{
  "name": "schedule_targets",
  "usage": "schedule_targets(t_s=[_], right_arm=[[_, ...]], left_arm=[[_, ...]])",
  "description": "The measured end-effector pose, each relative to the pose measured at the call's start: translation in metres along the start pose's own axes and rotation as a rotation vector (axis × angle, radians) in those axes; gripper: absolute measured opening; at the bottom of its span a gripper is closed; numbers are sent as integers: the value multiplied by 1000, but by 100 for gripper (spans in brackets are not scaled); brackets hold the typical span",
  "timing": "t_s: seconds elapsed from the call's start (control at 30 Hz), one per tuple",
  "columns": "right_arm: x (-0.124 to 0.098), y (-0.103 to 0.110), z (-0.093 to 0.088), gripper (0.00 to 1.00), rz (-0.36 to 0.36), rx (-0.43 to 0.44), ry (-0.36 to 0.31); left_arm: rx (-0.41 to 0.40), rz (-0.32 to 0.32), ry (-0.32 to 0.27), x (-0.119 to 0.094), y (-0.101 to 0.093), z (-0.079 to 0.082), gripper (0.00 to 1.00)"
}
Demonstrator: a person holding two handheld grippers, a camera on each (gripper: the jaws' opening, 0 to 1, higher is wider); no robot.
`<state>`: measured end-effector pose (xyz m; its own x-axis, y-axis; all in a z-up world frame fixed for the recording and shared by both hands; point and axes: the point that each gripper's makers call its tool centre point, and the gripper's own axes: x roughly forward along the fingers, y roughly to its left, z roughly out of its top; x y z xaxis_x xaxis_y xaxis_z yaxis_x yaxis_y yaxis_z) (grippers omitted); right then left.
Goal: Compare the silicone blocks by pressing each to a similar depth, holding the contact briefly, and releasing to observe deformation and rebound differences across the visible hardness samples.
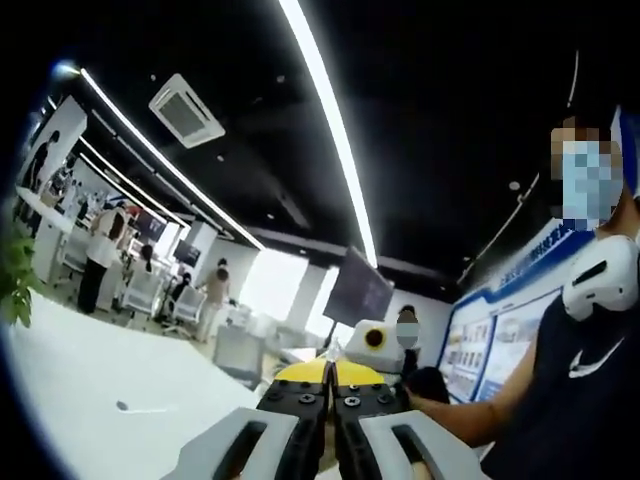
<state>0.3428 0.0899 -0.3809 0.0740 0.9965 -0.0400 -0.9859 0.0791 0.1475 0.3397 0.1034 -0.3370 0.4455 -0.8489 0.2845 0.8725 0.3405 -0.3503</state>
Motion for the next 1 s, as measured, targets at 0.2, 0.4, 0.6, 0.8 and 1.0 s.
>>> schedule_targets(t_s=[0.2,0.4,0.6,0.8,1.0], right_arm=[[2,0,-3,1,3,10,3],[1,-2,-6,1,3,12,13],[2,-3,-10,1,4,27,14],[1,-5,-14,1,0,35,19],[1,-5,-14,1,-2,25,14]], left_arm=[[19,15,9,-2,3,-2,0],[22,23,21,-2,6,-5,0],[7,14,36,-3,8,-7,0],[23,33,45,-3,10,-12,0],[38,33,52,-3,8,-12,0]])
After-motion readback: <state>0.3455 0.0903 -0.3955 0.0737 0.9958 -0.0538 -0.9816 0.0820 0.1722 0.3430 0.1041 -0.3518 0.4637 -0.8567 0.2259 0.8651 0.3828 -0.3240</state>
